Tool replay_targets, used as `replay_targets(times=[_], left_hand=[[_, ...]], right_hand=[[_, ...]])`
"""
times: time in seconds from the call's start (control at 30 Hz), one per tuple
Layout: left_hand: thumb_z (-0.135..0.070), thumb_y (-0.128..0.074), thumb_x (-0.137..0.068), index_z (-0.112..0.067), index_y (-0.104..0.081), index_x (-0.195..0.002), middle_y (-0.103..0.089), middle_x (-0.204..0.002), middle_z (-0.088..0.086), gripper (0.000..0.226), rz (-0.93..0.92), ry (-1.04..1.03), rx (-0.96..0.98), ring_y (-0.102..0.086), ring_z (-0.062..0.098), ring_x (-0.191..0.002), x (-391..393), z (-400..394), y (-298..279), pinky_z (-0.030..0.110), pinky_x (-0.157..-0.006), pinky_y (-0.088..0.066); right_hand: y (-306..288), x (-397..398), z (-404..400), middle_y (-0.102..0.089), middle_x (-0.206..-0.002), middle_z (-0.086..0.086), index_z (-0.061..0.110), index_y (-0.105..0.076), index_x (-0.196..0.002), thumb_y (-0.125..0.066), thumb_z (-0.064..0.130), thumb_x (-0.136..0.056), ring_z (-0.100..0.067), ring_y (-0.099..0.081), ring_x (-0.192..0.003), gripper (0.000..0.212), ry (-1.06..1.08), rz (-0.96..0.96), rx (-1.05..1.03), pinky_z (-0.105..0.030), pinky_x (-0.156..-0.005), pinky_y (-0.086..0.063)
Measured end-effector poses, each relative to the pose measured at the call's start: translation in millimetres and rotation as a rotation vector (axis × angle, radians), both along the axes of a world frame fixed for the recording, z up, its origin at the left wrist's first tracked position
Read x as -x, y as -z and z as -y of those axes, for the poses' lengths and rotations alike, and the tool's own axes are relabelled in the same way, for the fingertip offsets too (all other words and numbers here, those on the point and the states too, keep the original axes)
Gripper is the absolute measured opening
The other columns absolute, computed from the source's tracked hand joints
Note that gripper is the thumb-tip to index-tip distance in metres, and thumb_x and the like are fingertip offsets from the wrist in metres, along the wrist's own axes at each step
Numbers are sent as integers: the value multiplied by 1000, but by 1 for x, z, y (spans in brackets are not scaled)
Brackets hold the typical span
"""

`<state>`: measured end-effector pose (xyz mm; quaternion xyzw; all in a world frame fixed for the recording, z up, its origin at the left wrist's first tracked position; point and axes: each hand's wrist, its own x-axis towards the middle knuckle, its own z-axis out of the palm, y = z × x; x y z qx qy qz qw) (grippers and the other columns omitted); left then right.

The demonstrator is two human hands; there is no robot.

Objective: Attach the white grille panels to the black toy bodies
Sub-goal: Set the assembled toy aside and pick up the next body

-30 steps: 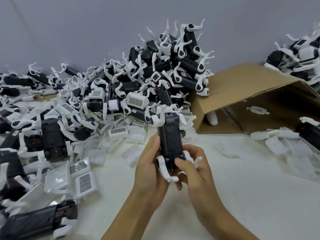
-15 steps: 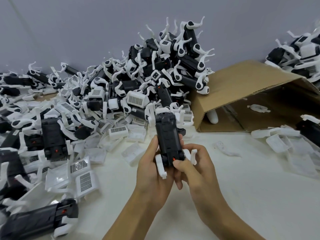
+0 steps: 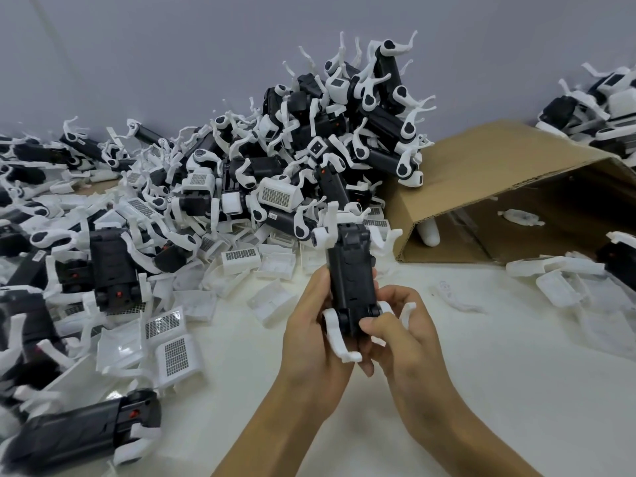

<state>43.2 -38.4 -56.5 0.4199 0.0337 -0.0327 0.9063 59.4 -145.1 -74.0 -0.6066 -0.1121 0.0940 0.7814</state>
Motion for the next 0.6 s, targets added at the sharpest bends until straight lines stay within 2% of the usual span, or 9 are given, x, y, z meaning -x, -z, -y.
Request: replay_targets(times=[0.07,0.17,0.27,0.4,0.5,0.6], left_hand=[[-53,-45,-93,-16,-79,-106,-71,-87,8,52,-1,5,16,-60,23,-68,0,0,-1,28,-43,-36],[-51,-45,-95,-15,-77,-110,-71,-93,8,51,-10,1,45,-61,24,-72,0,-1,-2,29,-45,-37],[-47,-42,-101,-13,-76,-115,-72,-103,8,50,-21,-27,99,-67,23,-75,-1,-3,-1,29,-43,-43],[-46,-43,-99,-13,-77,-109,-72,-92,8,48,13,10,79,-66,22,-72,1,-2,-2,31,-48,-42],[-31,-63,-88,-8,-64,-120,-69,-93,13,40,62,-18,74,-67,29,-72,-1,-3,-1,34,-51,-46],[-18,-68,-78,-3,-61,-119,-70,-101,19,44,121,-116,45,-71,32,-83,-3,-8,-4,41,-60,-57]], right_hand=[[0,1,0,-64,-74,-16,15,-50,-104,-60,22,-72,-24,-51,-60,35,-1,1,1,-28,-49,-45],[0,2,-1,-68,-76,-11,13,-51,-107,-60,19,-71,-23,-51,-60,38,-12,10,-7,-27,-49,-45],[-2,3,-1,-61,-75,-23,12,-52,-109,-62,18,-71,-21,-49,-59,39,-20,4,-13,-28,-48,-43],[-6,5,-1,-53,-78,-31,10,-54,-103,-70,31,-75,-22,-46,-57,39,5,8,-25,-29,-47,-41],[-8,-2,0,-59,-73,-21,4,-56,-97,-70,48,-79,-21,-49,-56,49,53,-44,-24,-29,-45,-40],[-10,-11,5,-69,-79,-7,17,-67,-89,-54,45,-99,-18,-55,-62,33,95,-96,-45,-29,-48,-41]])
